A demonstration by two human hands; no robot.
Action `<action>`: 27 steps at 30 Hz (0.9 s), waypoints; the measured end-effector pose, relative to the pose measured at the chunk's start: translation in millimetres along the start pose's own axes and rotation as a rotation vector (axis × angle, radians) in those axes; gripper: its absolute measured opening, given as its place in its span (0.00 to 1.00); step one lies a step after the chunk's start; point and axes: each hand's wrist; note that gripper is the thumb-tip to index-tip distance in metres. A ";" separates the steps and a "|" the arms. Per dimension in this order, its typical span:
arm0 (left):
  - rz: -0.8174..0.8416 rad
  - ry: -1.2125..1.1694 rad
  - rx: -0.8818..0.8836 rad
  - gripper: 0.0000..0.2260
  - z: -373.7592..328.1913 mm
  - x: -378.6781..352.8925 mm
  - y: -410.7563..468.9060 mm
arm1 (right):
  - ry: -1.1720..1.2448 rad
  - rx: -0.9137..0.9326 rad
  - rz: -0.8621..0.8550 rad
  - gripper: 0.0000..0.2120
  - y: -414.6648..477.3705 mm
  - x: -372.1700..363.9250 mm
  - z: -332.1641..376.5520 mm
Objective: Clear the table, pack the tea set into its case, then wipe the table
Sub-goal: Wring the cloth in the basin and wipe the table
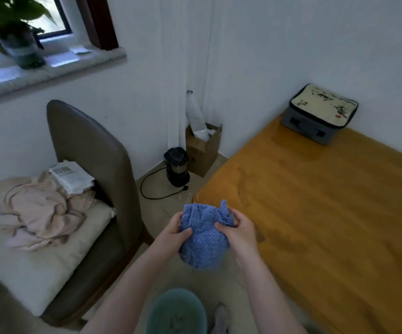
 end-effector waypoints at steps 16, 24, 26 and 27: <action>-0.221 0.374 -0.148 0.18 -125.7 -102.8 145.0 | -0.597 0.484 -0.165 0.21 195.7 113.5 114.4; -0.298 0.552 -0.253 0.19 -127.2 -110.6 171.2 | -1.200 0.373 0.144 0.25 217.6 114.2 43.2; -0.307 0.578 -0.272 0.22 -123.2 -110.3 175.3 | -1.156 0.531 -0.055 0.15 218.1 115.0 34.3; -0.313 0.590 -0.274 0.23 -120.1 -109.9 177.7 | -1.163 0.626 -0.150 0.13 223.0 116.8 33.3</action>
Point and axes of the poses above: each hand's wrist, its own y-axis towards the middle knuckle, its own x-axis out of the back of the hand, z = x × y, and after that the axes turned 7 degrees about x, right-handed
